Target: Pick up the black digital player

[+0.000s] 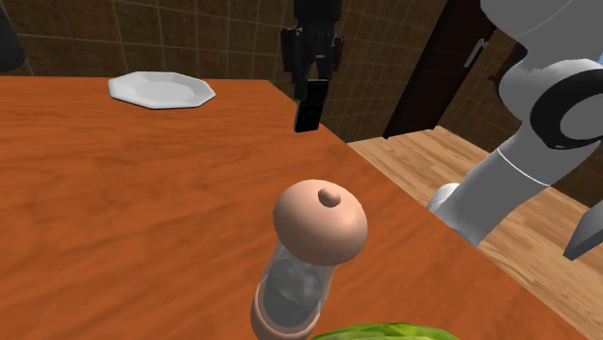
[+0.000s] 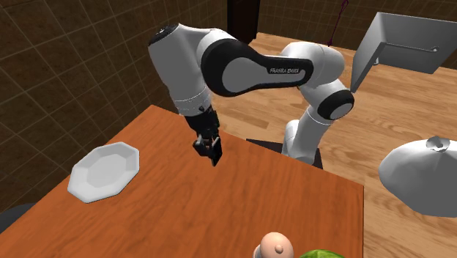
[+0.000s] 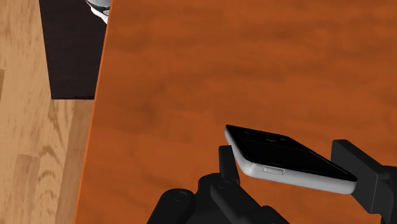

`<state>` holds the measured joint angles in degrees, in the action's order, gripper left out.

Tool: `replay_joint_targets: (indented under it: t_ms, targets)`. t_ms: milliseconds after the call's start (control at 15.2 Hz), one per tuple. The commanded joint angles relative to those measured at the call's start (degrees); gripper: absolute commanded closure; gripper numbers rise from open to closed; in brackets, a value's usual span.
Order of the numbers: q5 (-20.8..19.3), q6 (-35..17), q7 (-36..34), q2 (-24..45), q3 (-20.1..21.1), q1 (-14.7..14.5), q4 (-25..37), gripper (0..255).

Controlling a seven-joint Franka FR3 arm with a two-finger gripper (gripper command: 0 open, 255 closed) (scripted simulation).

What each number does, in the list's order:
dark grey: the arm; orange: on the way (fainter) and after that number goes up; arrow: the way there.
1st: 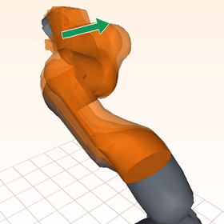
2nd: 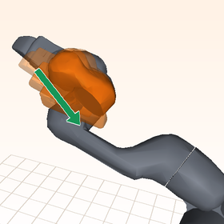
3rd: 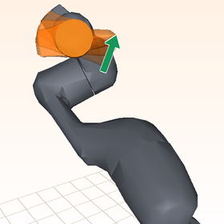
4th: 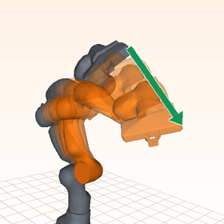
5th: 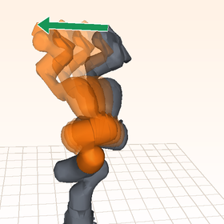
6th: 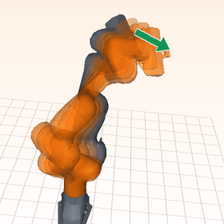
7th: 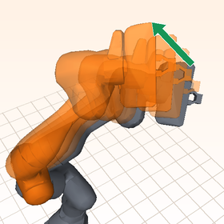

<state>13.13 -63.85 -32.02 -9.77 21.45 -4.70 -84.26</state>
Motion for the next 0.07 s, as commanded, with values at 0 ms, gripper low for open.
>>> replay_joint_targets:
  t_ms: [0]
  targets:
    - [0.0,0.4,-0.1,0.1,0.0,0.0,0.5,255]
